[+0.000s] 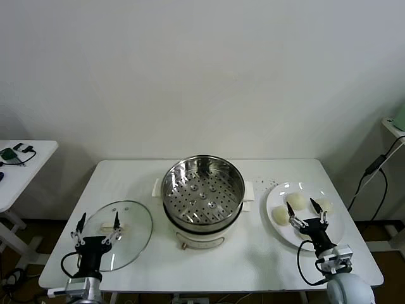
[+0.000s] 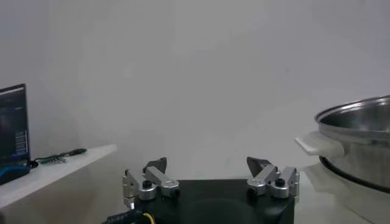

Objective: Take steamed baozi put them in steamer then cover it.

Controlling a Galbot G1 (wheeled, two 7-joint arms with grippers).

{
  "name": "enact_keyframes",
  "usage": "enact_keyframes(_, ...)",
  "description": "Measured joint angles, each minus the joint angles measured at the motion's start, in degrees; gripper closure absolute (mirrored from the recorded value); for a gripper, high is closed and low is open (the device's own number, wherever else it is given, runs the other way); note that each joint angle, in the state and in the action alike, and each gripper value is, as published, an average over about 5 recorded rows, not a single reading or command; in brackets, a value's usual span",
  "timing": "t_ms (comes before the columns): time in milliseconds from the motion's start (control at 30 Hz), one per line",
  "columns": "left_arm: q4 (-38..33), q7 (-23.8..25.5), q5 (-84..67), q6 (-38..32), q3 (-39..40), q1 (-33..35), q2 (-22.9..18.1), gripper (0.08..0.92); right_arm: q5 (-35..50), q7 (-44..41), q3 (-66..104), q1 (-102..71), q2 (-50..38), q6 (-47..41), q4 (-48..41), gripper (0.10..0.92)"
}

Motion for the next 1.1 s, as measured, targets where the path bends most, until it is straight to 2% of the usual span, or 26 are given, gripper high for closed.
enact_keyframes(233, -0.1, -0.1, 0.5, -0.2, 0.2, 0.0, 0.3, 0.177, -3.6, -8.6, -2.4, 4.8, -9.3, -4.6, -3.4, 0.203)
enact_keyframes(433, -0.1, -0.1, 0.7, -0.4, 0.5, 0.2, 0.6, 0.177, -11.2, -23.0, -9.7, 15.8, -20.0, -5.5, -10.7, 0.203)
enact_keyframes(633, -0.2, -0.1, 0.7, -0.4, 0.6, 0.4, 0.7, 0.177, -19.9, -35.5, -23.7, 32.4, -26.8, -3.4, -19.4, 0.203)
enact_keyframes(833, -0.6, -0.2, 0.6, -0.4, 0.6, 0.7, 0.7, 0.177, -26.5, -44.2, -40.3, 49.5, -28.9, -0.9, -28.2, 0.203)
enact_keyframes(1100, -0.6, -0.3, 0.6, -0.5, 0.6, 1.2, 0.7, 0.177, -31.8, -50.8, -56.1, 65.3, -25.9, 1.1, -38.3, 0.203)
